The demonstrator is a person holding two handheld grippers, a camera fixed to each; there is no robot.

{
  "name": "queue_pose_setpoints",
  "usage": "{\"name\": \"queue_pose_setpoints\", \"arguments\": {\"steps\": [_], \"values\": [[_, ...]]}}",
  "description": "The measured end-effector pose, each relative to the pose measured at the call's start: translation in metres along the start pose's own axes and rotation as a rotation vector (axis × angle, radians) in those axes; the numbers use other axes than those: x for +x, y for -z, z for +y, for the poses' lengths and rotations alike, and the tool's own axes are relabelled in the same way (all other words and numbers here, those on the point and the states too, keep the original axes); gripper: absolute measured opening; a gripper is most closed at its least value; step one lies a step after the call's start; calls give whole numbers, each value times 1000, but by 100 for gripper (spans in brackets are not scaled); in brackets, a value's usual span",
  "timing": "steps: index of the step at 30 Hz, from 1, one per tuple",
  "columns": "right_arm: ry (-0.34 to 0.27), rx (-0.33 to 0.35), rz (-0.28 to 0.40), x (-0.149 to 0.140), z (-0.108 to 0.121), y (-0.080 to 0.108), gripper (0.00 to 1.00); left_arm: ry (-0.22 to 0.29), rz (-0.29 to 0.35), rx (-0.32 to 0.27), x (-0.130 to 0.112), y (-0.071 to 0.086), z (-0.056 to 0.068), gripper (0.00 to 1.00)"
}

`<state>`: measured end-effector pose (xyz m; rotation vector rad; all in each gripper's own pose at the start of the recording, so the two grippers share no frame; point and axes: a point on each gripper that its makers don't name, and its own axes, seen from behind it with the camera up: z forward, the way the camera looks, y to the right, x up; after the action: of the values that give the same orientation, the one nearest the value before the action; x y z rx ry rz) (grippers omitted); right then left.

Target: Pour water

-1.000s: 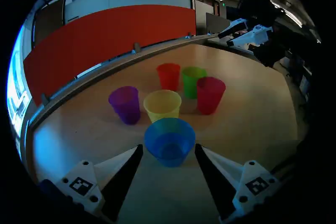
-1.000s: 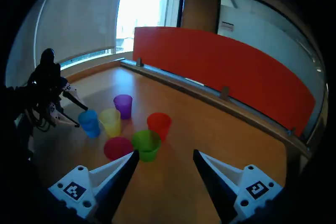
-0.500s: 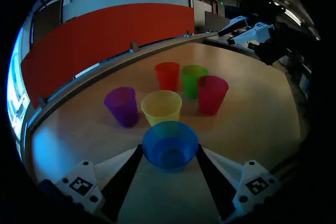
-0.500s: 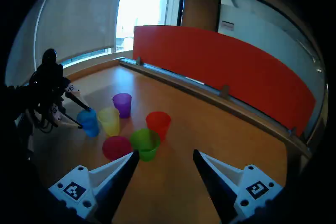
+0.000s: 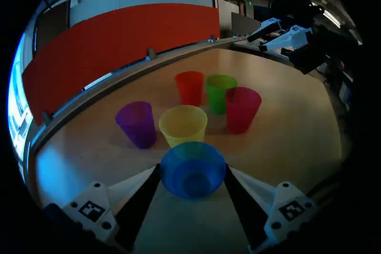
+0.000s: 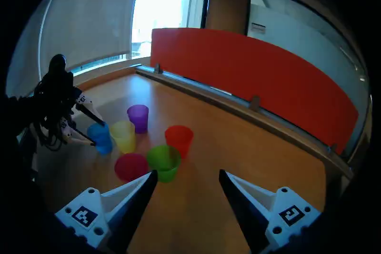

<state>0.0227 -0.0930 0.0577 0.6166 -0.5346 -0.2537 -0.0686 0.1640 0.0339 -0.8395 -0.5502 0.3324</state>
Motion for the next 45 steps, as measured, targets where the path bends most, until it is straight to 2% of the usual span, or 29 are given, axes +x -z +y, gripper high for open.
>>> {"name": "queue_pose_setpoints", "arguments": {"steps": [17, 24, 36, 45], "values": [[-1, -5, 5, 0, 1, 0, 100, -6, -6, 6, -2, -3, 0, 89], [-5, -7, 7, 0, 2, 2, 100, -6, 5, 23, -3, -1, -4, 88], [-7, -4, 14, 3, 2, 1, 100, 0, 21, 35, 3, 9, -7, 87], [-2, 5, 13, 4, -2, -6, 100, 1, 45, 41, 15, 24, -7, 87]]}}
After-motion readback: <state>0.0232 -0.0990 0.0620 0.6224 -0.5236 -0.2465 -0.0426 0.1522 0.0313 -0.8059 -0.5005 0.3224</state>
